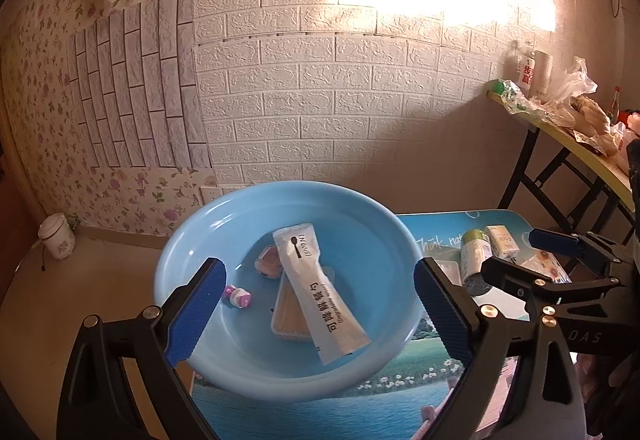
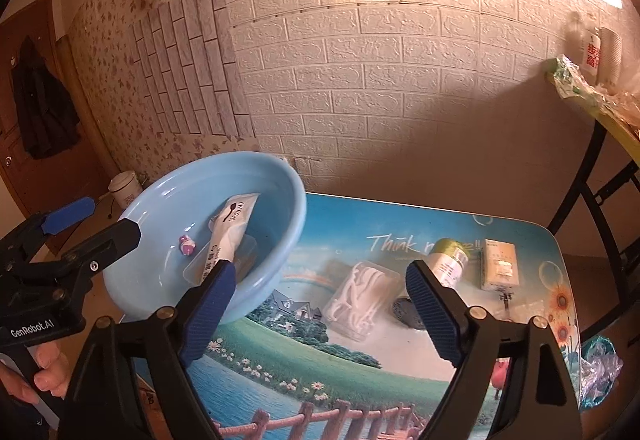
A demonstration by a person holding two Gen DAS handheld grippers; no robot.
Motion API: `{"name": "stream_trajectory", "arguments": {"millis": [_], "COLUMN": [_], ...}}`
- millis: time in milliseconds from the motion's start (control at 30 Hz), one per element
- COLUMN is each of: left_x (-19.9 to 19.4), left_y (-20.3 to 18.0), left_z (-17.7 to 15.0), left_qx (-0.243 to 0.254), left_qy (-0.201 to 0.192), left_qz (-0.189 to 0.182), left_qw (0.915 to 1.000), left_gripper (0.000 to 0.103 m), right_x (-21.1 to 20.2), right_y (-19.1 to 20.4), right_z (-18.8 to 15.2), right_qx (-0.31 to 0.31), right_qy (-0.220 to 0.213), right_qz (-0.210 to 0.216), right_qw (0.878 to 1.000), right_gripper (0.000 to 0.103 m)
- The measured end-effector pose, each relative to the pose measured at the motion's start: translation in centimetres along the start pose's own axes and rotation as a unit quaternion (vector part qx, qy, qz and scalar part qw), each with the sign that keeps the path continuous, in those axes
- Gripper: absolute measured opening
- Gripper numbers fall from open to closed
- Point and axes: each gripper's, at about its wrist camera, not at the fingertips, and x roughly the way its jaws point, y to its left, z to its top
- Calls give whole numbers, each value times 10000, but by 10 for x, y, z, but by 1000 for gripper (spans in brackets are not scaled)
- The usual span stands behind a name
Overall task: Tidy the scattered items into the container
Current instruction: 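Release the figure and spoon packet into the basin and withdraw both tools, then reach the left tool to the floss-pick box while the right tool approaches the snack bag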
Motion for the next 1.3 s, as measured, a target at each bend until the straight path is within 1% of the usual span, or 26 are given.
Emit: {"name": "stream_trajectory", "arguments": {"millis": [67,133,300,467,633,767,900,1067,1300], "left_x": [0,-1,-7,-13,-16,-15,-13,-9,5], "left_y": [-11,-22,-51,-77,-104,-120,-127,-131,-134], "left_z": [0,2,8,11,10,6,6,6,1], "left_qx": [-2,4,127,156,261,354,418,458,454], "left_qy": [60,116,170,232,256,356,379,389,479], "left_qz": [-34,-76,-142,-244,-329,-364,-370,-380,-378], "left_qw": [10000,9999,9997,9993,9988,9981,9977,9975,9971], "left_gripper": [96,96,98,100,101,101,101,101,101], "right_x": [-9,-20,-51,-77,-87,-92,-93,-92,-78], "right_y": [-10,-20,-43,-67,-94,-110,-121,-123,-123], "right_z": [-2,-3,-2,-2,-10,-22,-29,-31,-35], "right_qx": [44,100,244,404,569,677,720,691,633], "right_qy": [41,99,35,-31,104,188,164,147,222], "right_qz": [-160,-387,-717,-982,-1187,-1175,-1097,-1029,-932], "right_qw": [9999,9992,9971,9943,9912,9906,9912,9922,9934], "right_gripper": [90,96,103,103,103,103,103,103,103]}}
